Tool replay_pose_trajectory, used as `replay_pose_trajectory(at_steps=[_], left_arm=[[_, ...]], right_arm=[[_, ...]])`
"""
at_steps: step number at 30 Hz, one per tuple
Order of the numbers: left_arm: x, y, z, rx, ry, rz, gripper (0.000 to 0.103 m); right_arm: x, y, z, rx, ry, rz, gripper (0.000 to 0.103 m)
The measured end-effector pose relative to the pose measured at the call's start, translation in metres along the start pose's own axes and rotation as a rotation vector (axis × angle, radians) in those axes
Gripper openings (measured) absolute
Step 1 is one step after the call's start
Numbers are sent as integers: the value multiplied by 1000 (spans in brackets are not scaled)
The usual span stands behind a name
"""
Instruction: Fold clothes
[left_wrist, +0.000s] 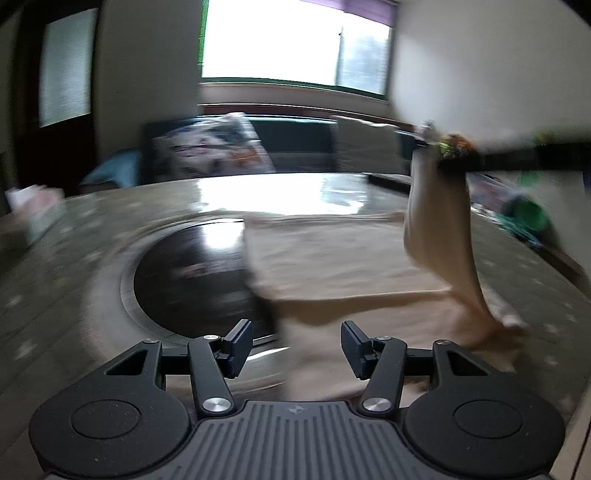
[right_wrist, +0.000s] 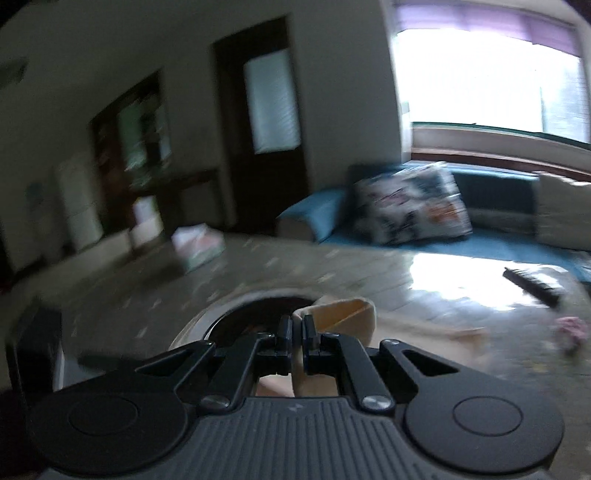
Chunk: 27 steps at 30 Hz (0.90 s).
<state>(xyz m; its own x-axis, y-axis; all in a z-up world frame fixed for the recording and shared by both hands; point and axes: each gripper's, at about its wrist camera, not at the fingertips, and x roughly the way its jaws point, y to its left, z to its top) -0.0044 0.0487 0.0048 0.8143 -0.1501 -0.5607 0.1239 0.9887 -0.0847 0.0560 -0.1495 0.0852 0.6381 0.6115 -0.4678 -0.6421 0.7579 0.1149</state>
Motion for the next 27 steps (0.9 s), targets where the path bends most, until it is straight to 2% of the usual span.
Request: replay_pose_trajectory(at_steps=[4,8,11,17,19,21,24,27], left_arm=[[-7,19,-6,-46,4,54,56],[-15,21,-4,-42,-7,52,56],[-11,9,2,-16,-15,23,56],[11,-23,11,51,2,-55,54],[19,-32,12,76,12,-76,49],[28,-41,13,101,25,-96,39],[45,-46,11,128,86,-94,26],[54,-42,10,146,112,-76,24]], right_arm=[[45,31,-23,-43,140,103,8],[44,37,-35,-79,179,120,12],[27,20,-37,-83,181,72,13],[-4,-34,-68,7,275,-54,13],[-10,-48,-82,53,297,-85,13],[-10,-60,-92,91,311,-100,12],[-18,-71,-99,120,305,-94,12],[-21,-73,-90,99,278,-96,13]])
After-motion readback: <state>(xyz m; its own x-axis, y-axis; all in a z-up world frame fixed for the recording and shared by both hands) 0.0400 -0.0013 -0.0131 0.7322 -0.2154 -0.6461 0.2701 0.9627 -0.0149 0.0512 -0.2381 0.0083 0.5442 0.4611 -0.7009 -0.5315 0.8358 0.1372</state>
